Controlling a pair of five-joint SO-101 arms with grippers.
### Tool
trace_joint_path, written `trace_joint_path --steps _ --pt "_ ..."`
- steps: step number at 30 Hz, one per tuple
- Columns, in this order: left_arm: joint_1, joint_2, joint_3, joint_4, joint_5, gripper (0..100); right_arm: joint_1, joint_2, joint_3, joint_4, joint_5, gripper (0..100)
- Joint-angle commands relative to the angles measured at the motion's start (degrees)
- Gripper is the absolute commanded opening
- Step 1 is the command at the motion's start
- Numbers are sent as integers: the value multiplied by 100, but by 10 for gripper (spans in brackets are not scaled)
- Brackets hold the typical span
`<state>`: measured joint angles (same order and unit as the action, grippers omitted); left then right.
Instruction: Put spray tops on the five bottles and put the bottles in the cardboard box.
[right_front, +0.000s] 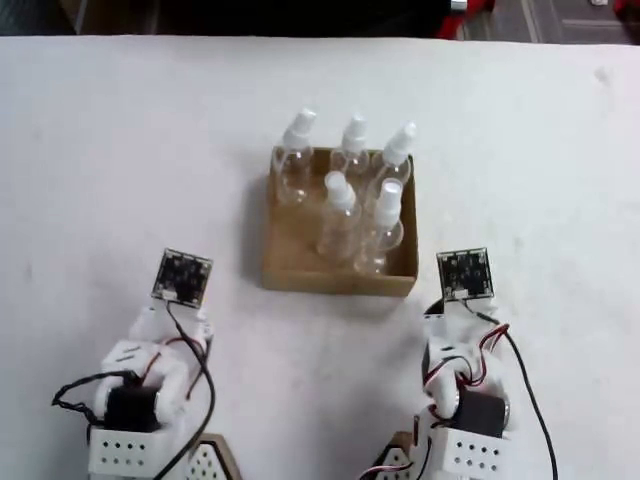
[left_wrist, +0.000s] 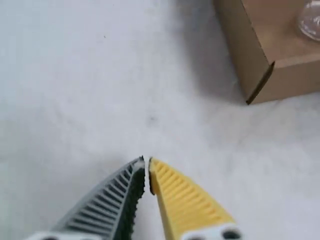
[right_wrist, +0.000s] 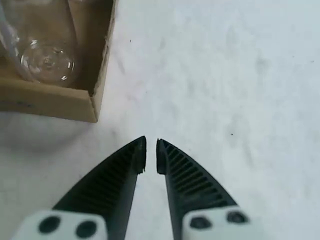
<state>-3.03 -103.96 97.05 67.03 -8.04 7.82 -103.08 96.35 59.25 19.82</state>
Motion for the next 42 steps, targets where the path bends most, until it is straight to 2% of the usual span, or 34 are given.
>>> trace_joint_path --steps 1,6,12,42 --pt "4 -48 0 114 -62 24 57 13 53 110 44 17" --pt "4 -48 0 141 -62 24 4 4 53 1367 44 17" --pt "13 -48 -9 668 -62 24 -435 13 53 1323 44 16" --pt "-13 -57 -9 668 -44 24 -444 13 53 1323 -9 15"
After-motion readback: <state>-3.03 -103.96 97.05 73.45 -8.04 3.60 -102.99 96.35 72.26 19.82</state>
